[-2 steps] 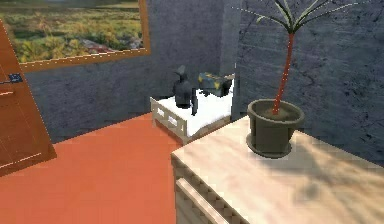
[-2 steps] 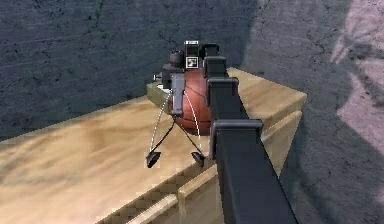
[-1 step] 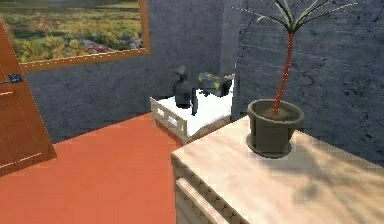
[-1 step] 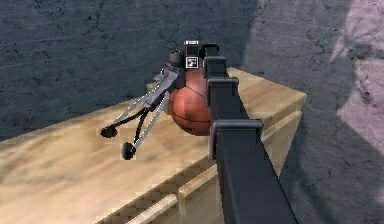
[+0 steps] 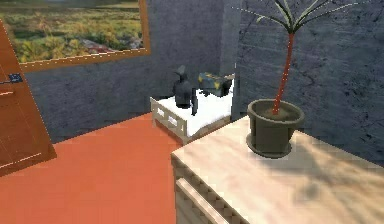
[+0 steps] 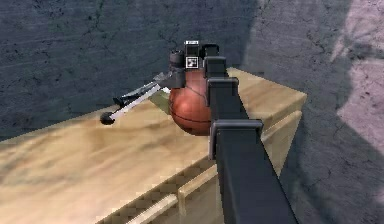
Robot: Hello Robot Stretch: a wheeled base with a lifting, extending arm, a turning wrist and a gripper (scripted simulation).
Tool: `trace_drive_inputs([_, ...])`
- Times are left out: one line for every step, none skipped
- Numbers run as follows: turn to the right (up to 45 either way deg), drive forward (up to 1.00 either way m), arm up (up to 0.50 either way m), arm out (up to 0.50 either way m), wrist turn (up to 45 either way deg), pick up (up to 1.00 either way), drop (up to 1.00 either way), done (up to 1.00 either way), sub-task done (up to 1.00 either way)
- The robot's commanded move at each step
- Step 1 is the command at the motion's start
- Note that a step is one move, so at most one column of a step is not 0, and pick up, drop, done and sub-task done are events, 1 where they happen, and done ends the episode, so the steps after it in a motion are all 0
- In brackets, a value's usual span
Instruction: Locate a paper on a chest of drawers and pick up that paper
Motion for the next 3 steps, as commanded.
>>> trace_drive_inputs([0.0, 0.00, 0.00, 0.00, 45.0, 0.00, 0.00, 0.00, 0.00])
trace_drive_inputs([0.0, 0.00, 0.00, 0.00, 24.0, 0.00, 0.00, 0.00, 0.00])
trace_drive_inputs([0.0, 0.00, -0.12, 0.00, 0.0, 0.00, 0.00, 0.00, 0.00])
